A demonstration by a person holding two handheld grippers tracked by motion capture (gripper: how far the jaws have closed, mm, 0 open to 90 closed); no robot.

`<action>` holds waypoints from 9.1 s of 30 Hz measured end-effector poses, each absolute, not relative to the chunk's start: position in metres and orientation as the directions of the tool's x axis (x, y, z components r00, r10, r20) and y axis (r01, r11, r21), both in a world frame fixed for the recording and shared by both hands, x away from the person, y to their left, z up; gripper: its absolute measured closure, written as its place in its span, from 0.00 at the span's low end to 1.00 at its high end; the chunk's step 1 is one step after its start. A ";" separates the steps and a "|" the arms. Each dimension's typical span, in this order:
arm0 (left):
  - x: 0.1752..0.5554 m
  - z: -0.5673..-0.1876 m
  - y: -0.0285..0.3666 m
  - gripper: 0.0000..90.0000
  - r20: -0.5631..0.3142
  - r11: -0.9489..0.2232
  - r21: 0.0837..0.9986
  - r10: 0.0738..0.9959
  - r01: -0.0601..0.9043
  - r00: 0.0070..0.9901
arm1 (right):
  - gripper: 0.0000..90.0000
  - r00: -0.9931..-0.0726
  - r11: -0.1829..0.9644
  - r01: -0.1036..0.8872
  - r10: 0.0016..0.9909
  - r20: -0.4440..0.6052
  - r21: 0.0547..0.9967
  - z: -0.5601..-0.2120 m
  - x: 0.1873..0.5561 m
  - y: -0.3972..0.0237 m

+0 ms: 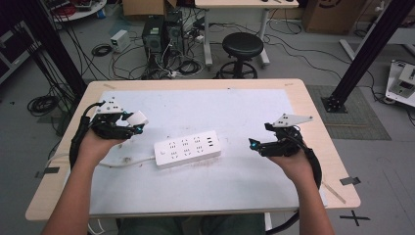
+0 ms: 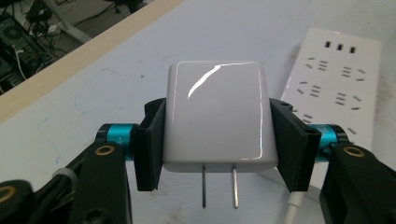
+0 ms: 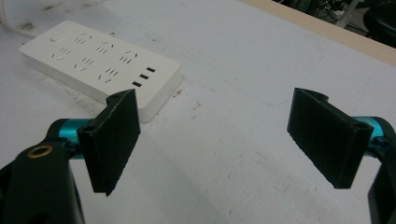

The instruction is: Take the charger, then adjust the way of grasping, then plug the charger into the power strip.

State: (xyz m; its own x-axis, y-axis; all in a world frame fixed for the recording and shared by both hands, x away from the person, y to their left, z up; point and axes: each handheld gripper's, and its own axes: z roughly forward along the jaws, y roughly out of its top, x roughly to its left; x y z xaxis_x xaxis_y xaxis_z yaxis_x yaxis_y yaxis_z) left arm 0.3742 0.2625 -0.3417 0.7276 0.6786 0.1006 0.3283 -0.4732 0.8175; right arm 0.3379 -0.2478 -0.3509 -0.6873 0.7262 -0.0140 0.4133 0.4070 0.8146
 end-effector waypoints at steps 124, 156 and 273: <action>0.252 -0.369 0.120 0.26 0.527 -0.559 0.766 0.262 -0.318 0.809 | 0.70 -0.762 0.212 0.642 0.285 0.582 0.737 -0.378 0.304 -0.125; 0.317 -0.326 0.215 0.22 0.269 -0.553 0.832 0.468 0.042 0.841 | 0.70 -0.798 0.277 0.487 0.527 0.292 0.828 -0.332 0.322 -0.204; 0.335 -0.349 0.259 0.22 0.215 -0.633 0.737 0.550 0.235 0.807 | 0.71 -0.975 0.970 -0.224 -0.223 -0.025 0.096 -0.368 0.461 -0.008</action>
State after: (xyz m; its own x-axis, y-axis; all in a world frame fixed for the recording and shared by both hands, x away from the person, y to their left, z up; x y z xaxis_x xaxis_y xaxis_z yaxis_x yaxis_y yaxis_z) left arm 0.3349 0.2591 -0.3490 0.8069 0.5501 0.2151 0.2351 -0.6332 0.7374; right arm 0.4607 -0.0077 -0.3679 -0.9746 -0.2225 -0.0253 -0.2239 0.9698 0.0965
